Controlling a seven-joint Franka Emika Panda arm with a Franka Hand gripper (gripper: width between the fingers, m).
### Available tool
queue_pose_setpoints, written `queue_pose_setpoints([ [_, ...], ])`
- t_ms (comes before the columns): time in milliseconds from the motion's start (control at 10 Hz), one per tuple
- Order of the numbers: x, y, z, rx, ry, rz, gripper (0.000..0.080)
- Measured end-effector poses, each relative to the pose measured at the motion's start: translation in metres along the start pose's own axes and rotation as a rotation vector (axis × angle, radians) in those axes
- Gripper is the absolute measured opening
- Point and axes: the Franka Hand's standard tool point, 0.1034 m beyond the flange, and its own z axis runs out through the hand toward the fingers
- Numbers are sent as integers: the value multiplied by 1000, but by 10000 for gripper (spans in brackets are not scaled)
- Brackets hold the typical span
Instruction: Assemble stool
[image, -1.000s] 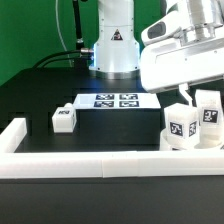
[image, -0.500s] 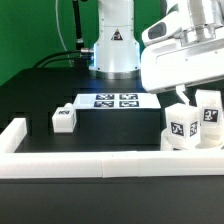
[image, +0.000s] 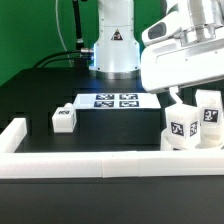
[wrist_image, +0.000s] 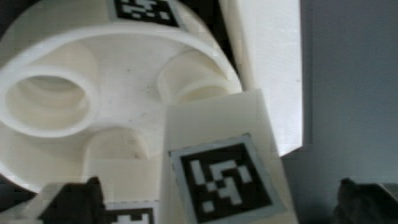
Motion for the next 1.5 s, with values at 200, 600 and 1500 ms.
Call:
queue_pose_setpoints([
  [200,-3,-2,-1,0,-31,4,649],
  [600,23,-27,-60,35,-169,5,649],
  [1500,30,-7,-60,-69,-508,-369,649],
])
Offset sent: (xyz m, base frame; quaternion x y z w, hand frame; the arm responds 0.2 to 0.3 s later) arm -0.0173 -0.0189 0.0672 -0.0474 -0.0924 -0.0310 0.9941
